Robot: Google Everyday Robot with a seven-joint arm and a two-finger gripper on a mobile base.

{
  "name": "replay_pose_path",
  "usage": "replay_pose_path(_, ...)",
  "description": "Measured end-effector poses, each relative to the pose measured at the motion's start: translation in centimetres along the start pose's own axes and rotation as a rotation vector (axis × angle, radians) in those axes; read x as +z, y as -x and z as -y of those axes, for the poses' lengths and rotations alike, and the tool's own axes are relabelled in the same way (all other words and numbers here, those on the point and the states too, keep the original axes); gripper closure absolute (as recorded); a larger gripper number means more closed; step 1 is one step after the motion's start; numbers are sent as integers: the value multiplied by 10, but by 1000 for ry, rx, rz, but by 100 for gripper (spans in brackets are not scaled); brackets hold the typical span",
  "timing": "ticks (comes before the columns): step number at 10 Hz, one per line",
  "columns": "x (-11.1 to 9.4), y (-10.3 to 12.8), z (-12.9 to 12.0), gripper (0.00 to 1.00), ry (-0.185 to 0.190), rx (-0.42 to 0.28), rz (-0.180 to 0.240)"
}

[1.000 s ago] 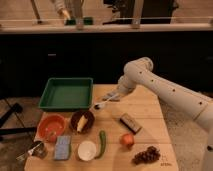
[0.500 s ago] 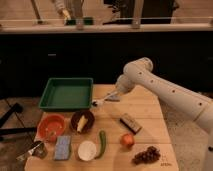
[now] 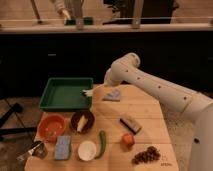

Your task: Wipe tray with brush

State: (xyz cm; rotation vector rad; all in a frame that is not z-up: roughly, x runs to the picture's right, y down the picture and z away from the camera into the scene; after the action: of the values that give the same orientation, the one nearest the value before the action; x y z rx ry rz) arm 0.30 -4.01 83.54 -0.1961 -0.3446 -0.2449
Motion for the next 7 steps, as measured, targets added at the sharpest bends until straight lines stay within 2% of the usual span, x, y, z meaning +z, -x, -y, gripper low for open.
replay_pose_path(1, 12, 10, 13, 100, -8, -28, -13)
replay_pose_path(3, 26, 15, 21, 100, -5, -56, -26)
replay_pose_path(5, 49, 41, 34, 100, 0, -109, -29)
replay_pose_path(7, 61, 48, 38, 100, -4, -132, -38)
